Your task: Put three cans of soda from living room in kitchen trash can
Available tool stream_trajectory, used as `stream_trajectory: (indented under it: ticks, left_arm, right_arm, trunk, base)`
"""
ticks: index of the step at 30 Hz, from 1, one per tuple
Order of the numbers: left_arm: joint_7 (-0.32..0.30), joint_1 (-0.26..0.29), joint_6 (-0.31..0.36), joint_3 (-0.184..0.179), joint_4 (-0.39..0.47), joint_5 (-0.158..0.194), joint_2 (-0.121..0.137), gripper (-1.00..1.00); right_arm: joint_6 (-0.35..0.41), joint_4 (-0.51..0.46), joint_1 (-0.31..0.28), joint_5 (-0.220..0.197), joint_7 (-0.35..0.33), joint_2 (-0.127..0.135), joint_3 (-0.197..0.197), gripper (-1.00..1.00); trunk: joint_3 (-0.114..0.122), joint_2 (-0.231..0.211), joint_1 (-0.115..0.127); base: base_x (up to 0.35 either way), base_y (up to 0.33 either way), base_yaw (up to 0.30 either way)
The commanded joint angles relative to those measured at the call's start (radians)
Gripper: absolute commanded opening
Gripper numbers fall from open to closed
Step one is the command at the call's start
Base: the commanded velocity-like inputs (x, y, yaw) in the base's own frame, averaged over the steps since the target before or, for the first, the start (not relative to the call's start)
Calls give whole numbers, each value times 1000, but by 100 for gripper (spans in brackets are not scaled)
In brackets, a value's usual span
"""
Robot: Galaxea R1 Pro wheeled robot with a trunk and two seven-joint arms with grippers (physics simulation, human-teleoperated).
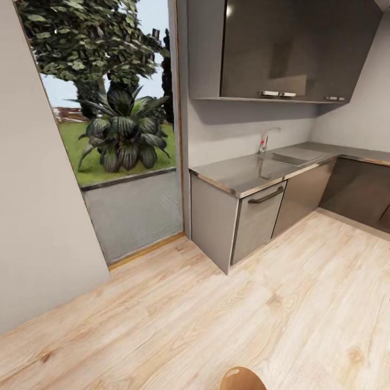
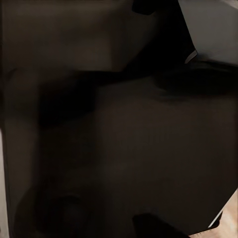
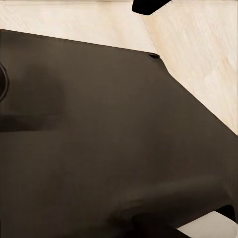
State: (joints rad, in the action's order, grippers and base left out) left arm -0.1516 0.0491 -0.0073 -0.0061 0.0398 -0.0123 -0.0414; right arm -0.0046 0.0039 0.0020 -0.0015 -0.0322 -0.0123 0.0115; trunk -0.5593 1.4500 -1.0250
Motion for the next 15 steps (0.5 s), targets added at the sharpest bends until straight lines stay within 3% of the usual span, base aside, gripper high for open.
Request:
stream_trajectory:
  ticks: [1, 10, 15]
  left_arm:
    - [0, 0, 0, 0, 0, 0, 0, 100]
    - [0, 0, 0, 0, 0, 0, 0, 100]
    - [0, 0, 0, 0, 0, 0, 0, 100]
  right_arm:
    - [0, 0, 0, 0, 0, 0, 0, 100]
    - [0, 1, 0, 0, 0, 0, 1, 100]
    - [0, 1, 0, 0, 0, 0, 0, 100]
  trunk:
    - [0, 0, 0]
    - [0, 0, 0]
    - [0, 0, 0]
  base:
    - [15, -128, 0]
    - [8, -30, 0]
    - [114, 67, 0]
